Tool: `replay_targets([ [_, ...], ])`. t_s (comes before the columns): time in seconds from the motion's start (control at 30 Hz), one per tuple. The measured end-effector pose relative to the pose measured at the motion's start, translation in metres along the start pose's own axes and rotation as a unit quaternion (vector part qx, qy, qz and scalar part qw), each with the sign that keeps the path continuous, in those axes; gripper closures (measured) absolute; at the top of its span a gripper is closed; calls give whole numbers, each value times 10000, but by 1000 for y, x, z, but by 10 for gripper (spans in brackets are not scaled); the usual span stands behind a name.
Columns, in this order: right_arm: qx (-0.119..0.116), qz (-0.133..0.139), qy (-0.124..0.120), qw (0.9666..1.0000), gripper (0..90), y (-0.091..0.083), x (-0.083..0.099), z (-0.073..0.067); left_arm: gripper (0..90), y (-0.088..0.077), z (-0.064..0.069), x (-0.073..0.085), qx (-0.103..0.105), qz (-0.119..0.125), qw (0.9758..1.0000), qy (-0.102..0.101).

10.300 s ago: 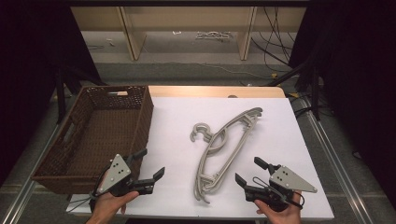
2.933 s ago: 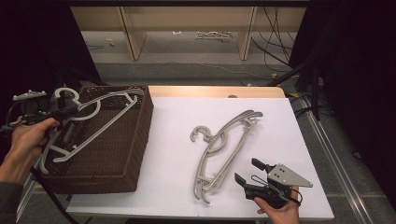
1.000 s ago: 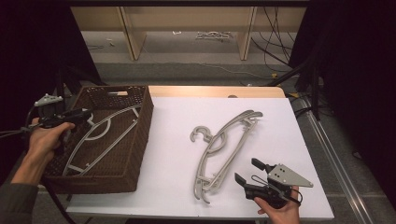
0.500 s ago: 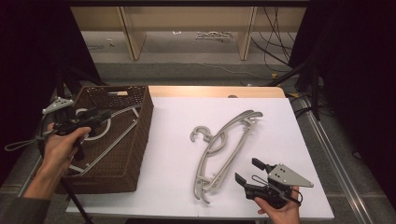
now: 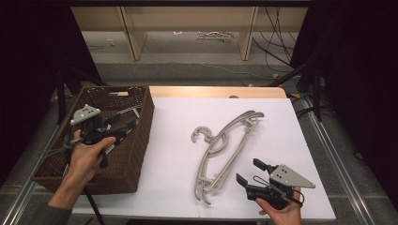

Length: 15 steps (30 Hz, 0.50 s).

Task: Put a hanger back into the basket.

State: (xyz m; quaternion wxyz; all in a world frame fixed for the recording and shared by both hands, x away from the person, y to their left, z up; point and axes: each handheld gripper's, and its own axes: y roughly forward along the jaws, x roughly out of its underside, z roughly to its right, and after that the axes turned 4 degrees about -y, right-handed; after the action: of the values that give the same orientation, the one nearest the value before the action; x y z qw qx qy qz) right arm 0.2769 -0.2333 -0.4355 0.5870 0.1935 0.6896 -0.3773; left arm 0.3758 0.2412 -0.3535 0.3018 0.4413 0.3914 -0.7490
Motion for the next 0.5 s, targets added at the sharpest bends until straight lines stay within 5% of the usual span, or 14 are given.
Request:
replay_targets([
  [0.5,47,40,-21,10000,215,-2,-1,1,219,22,60,24,646,58,9975,279],
])
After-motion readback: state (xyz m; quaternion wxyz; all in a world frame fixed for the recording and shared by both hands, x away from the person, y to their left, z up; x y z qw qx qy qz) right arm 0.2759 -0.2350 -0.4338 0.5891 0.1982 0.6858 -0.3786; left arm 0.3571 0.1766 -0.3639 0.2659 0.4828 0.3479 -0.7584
